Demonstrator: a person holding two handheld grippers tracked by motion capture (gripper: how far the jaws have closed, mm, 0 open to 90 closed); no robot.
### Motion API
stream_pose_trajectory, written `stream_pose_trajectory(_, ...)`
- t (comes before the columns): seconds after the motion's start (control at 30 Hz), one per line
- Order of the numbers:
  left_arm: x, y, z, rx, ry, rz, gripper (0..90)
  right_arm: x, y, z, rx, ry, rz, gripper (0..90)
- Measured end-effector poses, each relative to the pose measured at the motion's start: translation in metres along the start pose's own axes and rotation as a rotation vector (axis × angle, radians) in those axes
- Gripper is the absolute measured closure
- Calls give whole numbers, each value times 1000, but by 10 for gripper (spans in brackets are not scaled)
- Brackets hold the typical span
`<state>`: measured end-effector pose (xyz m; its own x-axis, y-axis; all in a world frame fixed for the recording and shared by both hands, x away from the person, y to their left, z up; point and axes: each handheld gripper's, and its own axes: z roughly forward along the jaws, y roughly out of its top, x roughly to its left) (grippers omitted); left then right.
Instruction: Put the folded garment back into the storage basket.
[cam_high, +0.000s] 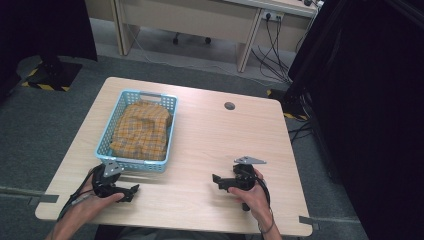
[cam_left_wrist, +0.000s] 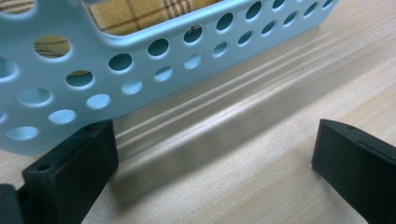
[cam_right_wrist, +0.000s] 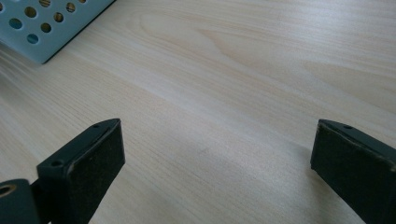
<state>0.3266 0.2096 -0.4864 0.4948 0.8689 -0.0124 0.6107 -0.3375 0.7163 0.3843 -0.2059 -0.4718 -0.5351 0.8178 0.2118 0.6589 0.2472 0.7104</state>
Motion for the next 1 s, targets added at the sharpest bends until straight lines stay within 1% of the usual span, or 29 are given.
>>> stream_pose_trajectory(0.3,0,0,0,0,0,0,0,-2,-6,-4,1,-20,1,36)
stream_pose_trajectory(1.0,0,0,0,0,0,-1,0,-1,-17,-11,6,-43,-8,36)
